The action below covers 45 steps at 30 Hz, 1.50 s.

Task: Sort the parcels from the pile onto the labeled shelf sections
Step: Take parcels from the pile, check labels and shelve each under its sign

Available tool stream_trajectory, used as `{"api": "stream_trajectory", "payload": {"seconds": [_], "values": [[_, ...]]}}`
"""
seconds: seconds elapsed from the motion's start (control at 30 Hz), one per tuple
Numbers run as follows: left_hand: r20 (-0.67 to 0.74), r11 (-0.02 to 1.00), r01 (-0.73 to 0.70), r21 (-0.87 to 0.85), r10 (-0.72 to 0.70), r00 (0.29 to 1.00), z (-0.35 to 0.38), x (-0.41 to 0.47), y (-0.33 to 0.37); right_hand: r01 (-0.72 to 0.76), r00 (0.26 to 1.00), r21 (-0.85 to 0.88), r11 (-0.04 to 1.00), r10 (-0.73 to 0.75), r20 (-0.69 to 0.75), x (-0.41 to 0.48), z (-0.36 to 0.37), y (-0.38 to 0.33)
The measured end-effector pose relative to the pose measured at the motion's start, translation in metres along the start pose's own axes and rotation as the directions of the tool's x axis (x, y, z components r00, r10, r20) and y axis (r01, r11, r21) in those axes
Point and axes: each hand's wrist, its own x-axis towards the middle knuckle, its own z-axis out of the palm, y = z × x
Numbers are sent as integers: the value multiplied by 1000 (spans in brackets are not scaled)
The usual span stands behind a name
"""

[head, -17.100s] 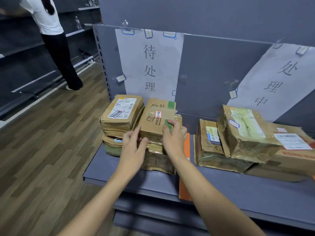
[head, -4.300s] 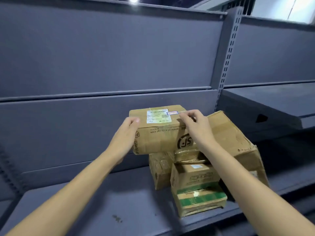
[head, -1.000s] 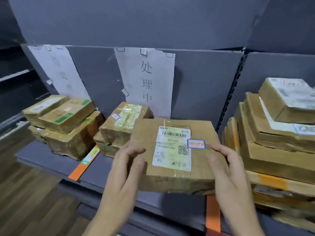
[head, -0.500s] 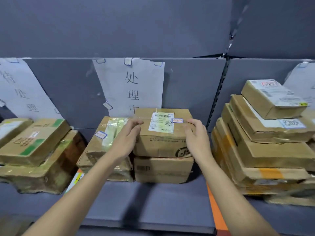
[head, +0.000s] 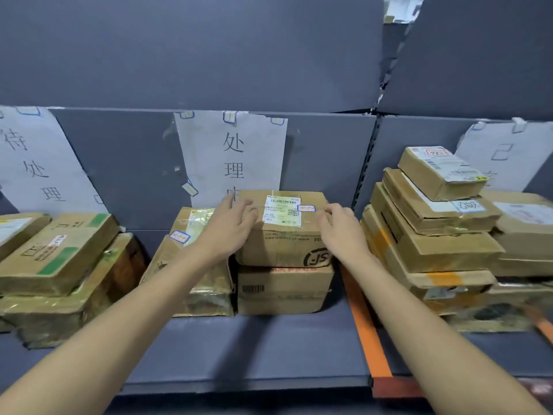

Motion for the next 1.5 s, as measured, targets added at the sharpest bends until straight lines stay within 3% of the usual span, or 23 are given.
{"api": "stream_trajectory", "payload": {"seconds": [0.13, 0.33, 0.5, 0.63, 0.83, 1.0, 1.23, 1.5], "values": [[117, 970, -144, 198, 122, 986, -9, -7, 20, 63, 996, -235, 970, -48, 70, -9, -16, -13], [330, 916, -254, 311, 147, 932, -7, -20, 70, 93, 977, -472, 876, 10, 212, -54, -74, -26], [357, 844, -458, 279, 351, 865, 12, -23, 124, 0, 992, -553, 833, 72, 108, -101, -158, -7], [362, 760, -615, 210, 524, 771, 37, -41, 191, -174, 982, -588, 790, 184, -44, -142, -227, 39], [396, 621, -782, 55, 705, 589, 101, -84, 315, -469, 882, -537, 701, 400, -249, -217, -313, 128], [475, 534, -842, -74, 761, 442, 186, -133, 420, -618, 783, -487, 618, 537, -313, -290, -385, 214], [554, 458, -875, -155, 774, 307, 308, -211, 583, -721, 691, -426, 546, 606, -393, -381, -496, 339], [575, 443, -876, -191, 774, 266, 418, -242, 720, -772, 635, -362, 523, 653, -413, -418, -579, 469]]}}
